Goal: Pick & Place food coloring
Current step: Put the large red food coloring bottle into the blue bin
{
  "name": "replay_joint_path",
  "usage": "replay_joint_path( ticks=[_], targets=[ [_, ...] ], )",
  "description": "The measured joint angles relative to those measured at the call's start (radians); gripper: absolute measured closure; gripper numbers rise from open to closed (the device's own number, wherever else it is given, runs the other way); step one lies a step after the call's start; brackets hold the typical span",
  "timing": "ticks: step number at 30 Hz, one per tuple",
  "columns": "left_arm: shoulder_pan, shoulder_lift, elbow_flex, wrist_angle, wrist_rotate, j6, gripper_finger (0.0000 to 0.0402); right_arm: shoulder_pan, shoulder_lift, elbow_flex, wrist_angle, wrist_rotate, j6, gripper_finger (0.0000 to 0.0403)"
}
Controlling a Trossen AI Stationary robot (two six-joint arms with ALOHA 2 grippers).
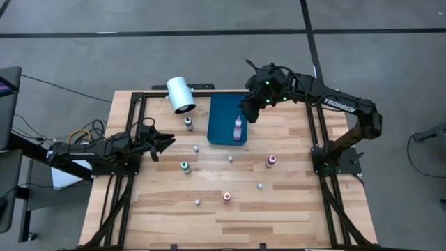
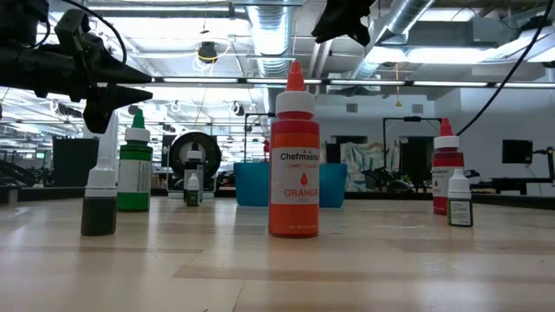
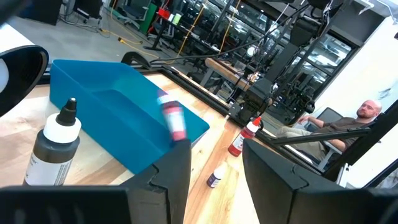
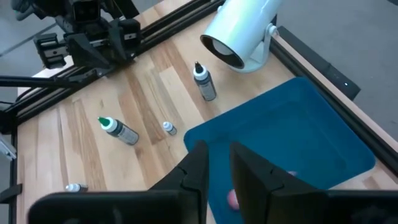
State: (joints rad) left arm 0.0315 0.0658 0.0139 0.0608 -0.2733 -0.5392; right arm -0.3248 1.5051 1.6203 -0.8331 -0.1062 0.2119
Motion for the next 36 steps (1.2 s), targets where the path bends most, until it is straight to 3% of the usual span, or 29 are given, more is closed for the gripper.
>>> replay_joint_path(
  ticks=[14, 36],
  targets=[
    [0.000, 0.000, 0.000, 0.000, 0.000, 0.000, 0.0265, 0.001, 0.000, 0.000, 0.001, 0.000, -0.010, 0.0386],
    [0.000, 0.000, 0.000, 0.000, 0.001, 0.000, 0.0265, 0.004, 0.000, 0.000, -0.003, 0.000, -0.010, 0.0369]
  ],
)
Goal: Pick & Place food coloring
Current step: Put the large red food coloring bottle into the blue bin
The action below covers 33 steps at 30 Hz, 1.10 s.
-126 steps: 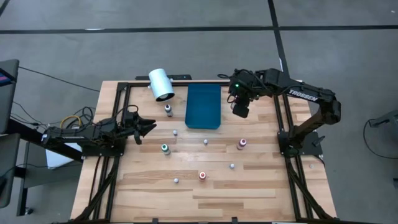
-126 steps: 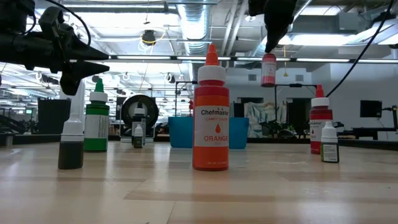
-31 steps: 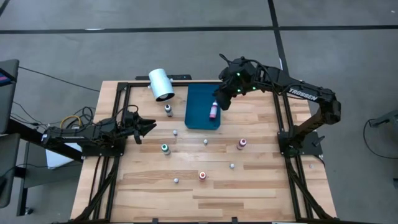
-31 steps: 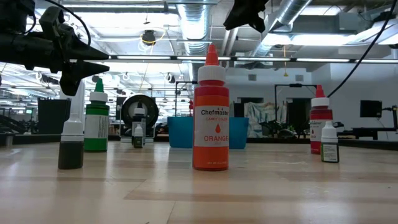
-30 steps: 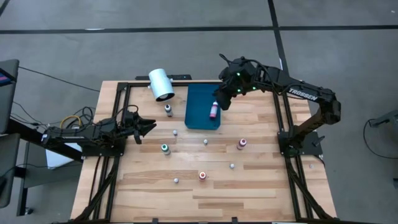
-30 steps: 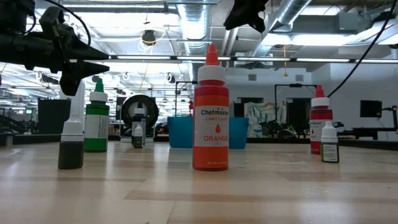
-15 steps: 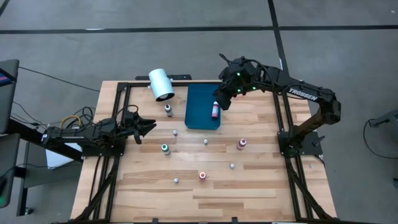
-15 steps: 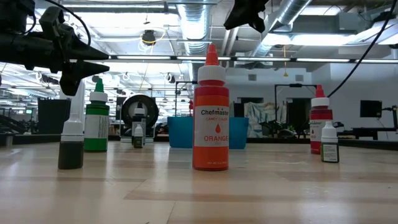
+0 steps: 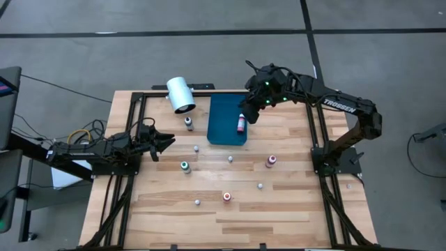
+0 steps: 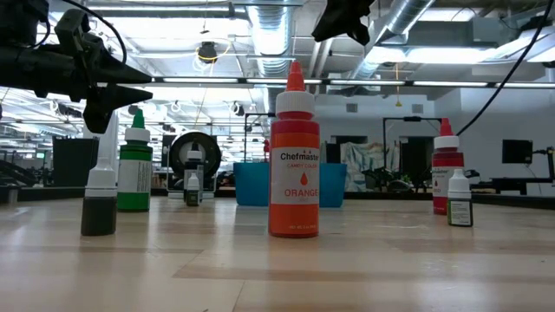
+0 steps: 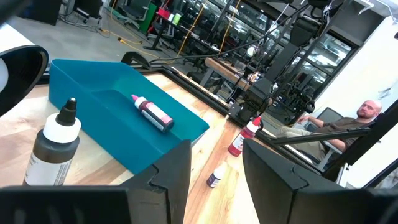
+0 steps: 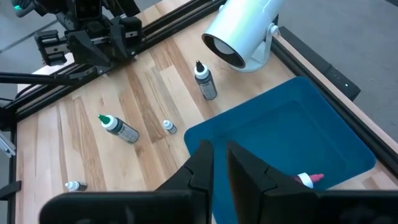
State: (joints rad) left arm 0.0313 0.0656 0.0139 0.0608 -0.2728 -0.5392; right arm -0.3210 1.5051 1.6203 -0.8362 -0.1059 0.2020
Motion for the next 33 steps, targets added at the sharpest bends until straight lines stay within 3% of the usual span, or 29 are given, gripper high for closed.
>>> replay_joint_path(
  ticks=[15, 23, 33],
  targets=[
    [0.000, 0.000, 0.000, -0.001, 0.000, 0.000, 0.0265, 0.005, 0.029, 0.000, -0.034, 0.000, -0.053, 0.0342],
    [0.000, 0.000, 0.000, -0.002, 0.001, 0.000, 0.0265, 0.040, 0.150, 0.000, -0.054, 0.007, -0.078, 0.0315],
    [0.000, 0.000, 0.000, -0.003, 0.001, 0.000, 0.0265, 0.021, 0.303, -0.001, -0.080, 0.032, -0.081, 0.0252]
  ],
)
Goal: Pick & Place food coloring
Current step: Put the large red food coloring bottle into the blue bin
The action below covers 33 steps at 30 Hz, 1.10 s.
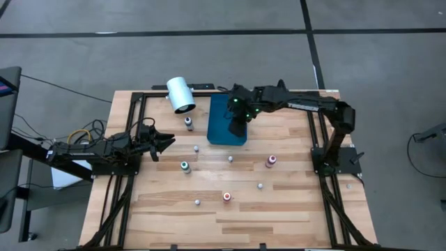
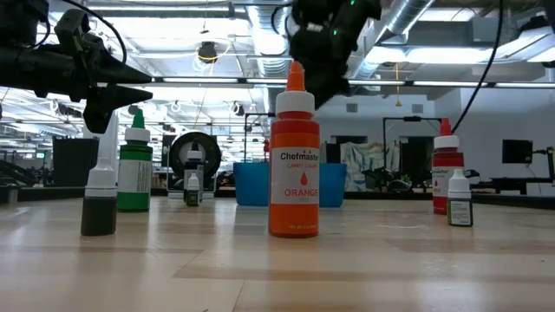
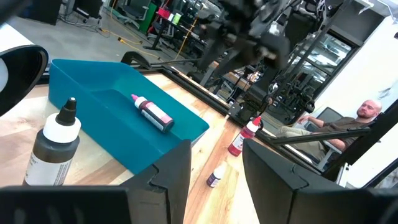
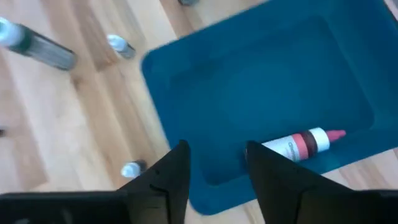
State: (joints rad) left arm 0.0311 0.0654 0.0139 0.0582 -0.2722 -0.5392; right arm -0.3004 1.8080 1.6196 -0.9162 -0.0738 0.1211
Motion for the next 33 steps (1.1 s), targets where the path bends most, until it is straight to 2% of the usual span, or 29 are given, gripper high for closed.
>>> replay_joint_path(
  ticks=[6, 11, 20, 33],
  targets=[
    [0.000, 0.000, 0.000, 0.000, -0.001, 0.000, 0.0265, -0.030, 0.065, 0.000, -0.021, 0.002, 0.002, 0.0219],
    [0.000, 0.000, 0.000, 0.000, -0.011, 0.000, 0.0265, -0.062, 0.102, 0.000, -0.016, 0.029, 0.078, 0.0209],
    [0.000, 0.000, 0.000, 0.000, -0.027, 0.003, 0.0265, -0.125, 0.145, 0.023, -0.045, 0.028, 0.140, 0.0228],
    [0.000, 0.000, 0.000, 0.001, -0.030, 0.018, 0.0265, -0.125, 0.144, 0.023, 0.070, 0.020, 0.167, 0.0252]
  ],
)
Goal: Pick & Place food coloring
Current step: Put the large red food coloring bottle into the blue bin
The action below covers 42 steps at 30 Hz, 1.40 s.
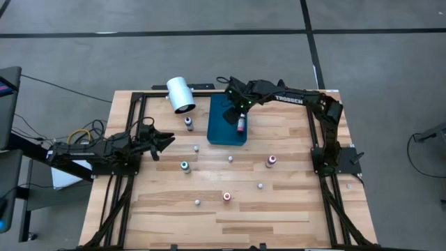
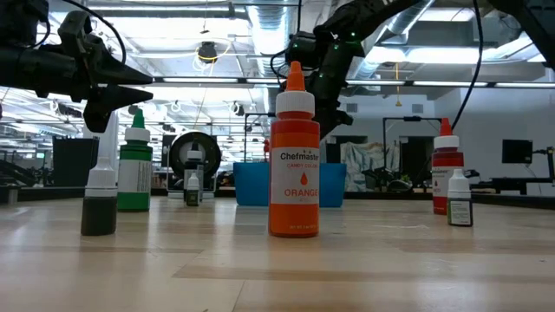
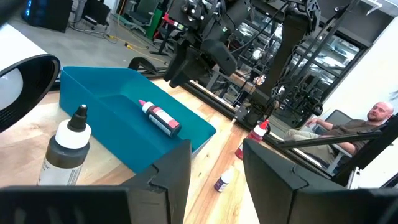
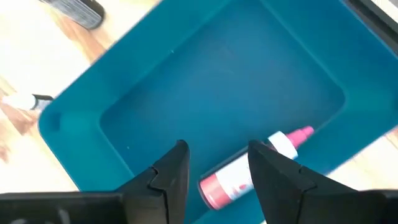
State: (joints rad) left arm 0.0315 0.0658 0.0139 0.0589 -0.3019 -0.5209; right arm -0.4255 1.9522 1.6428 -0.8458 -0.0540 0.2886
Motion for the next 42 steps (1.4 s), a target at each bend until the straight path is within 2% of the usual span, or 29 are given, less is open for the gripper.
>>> replay_joint_path(
  ticks=[14, 19, 30, 42],
  targets=[
    [0.000, 0.000, 0.000, 0.000, 0.000, 0.000, 0.0265, 0.049, 0.000, 0.000, 0.032, -0.003, 0.018, 0.0253],
    [0.000, 0.000, 0.000, 0.000, 0.000, 0.001, 0.0265, 0.080, 0.000, 0.000, 0.032, -0.002, -0.034, 0.0260],
    [0.000, 0.000, 0.000, 0.000, 0.000, 0.001, 0.0265, 0.122, 0.000, 0.002, 0.003, -0.002, -0.035, 0.0266],
    [0.000, 0.000, 0.000, 0.000, 0.000, 0.001, 0.0265, 0.176, -0.003, 0.203, -0.048, 0.003, -0.132, 0.0272]
  ],
)
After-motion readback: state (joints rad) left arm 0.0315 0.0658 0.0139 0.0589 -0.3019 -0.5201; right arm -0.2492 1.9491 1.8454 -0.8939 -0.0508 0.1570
